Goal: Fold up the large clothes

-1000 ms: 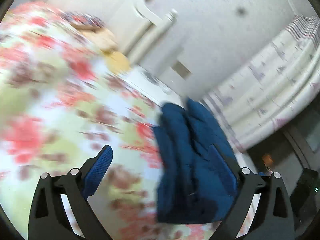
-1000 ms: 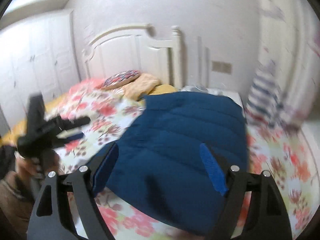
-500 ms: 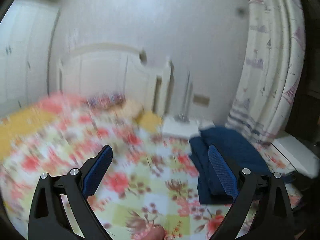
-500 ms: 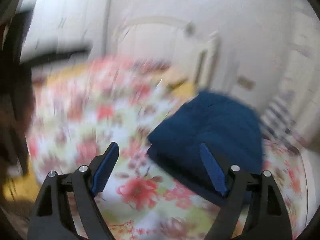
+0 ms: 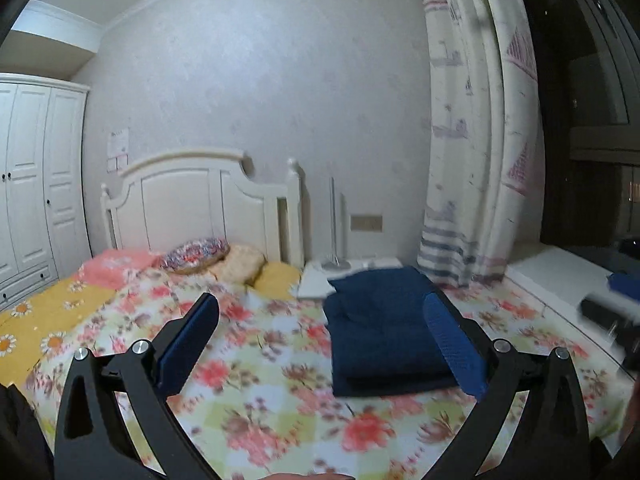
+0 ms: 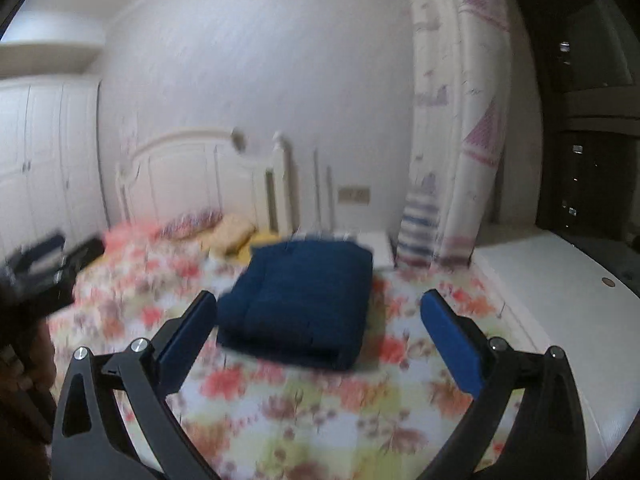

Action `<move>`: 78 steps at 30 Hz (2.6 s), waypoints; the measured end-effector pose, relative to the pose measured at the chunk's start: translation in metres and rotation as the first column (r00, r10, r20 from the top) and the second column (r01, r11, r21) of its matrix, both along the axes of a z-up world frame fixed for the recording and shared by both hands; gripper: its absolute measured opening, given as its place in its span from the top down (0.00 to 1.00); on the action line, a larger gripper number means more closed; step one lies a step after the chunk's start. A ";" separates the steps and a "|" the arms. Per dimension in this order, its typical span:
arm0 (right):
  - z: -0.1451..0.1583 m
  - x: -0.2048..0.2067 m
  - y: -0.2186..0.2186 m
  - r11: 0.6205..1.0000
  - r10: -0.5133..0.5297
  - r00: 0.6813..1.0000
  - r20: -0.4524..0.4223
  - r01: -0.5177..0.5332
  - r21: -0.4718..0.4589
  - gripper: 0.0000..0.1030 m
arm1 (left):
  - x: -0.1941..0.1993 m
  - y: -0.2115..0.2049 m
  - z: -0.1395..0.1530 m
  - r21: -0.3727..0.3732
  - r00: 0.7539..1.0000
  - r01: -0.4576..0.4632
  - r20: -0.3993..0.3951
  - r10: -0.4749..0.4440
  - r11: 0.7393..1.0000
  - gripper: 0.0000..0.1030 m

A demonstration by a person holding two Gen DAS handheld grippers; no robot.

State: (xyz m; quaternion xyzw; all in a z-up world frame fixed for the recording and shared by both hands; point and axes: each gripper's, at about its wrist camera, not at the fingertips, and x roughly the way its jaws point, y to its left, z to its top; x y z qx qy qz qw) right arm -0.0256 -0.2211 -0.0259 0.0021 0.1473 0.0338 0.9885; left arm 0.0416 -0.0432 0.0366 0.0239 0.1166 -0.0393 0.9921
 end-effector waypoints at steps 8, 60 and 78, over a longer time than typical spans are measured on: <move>-0.013 0.013 0.030 0.995 -0.058 0.997 -0.055 0.054 -0.078 0.02 | 0.008 -0.011 -0.015 0.026 0.995 0.019 -0.094 -0.017 0.999 0.04; -0.014 0.010 0.038 0.995 -0.035 0.997 -0.066 0.029 -0.096 0.02 | 0.010 -0.009 -0.025 0.017 0.991 0.026 -0.134 -0.024 1.000 0.04; -0.014 0.010 0.037 0.995 -0.023 0.997 -0.070 0.016 -0.098 0.02 | 0.009 -0.008 -0.025 0.020 0.991 0.024 -0.135 -0.021 1.000 0.04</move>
